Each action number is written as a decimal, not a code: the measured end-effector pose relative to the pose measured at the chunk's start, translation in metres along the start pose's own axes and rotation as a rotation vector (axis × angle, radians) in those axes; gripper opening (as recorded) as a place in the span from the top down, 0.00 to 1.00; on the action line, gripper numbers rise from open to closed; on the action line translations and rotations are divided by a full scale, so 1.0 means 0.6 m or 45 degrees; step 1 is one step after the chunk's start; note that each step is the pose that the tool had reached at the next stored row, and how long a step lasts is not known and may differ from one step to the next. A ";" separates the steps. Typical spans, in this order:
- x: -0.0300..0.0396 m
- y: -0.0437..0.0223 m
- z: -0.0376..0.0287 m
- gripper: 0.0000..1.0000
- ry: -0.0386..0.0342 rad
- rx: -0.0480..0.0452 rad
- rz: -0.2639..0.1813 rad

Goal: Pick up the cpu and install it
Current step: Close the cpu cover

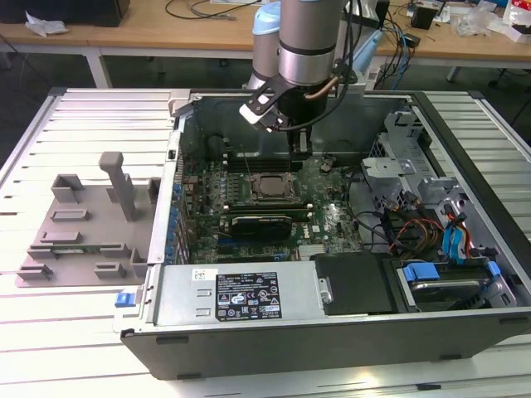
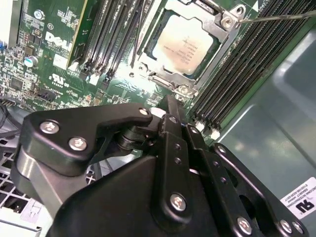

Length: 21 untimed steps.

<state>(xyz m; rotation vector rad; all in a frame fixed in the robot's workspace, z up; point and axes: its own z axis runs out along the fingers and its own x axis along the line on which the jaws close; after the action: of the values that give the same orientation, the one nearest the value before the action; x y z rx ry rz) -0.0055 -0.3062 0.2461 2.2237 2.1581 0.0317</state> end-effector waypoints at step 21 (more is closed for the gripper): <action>-0.010 -0.044 0.019 0.89 0.0182 0.037 0.000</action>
<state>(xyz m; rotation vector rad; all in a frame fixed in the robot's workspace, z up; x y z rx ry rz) -0.0314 -0.3116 0.2337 2.2456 2.1803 0.0160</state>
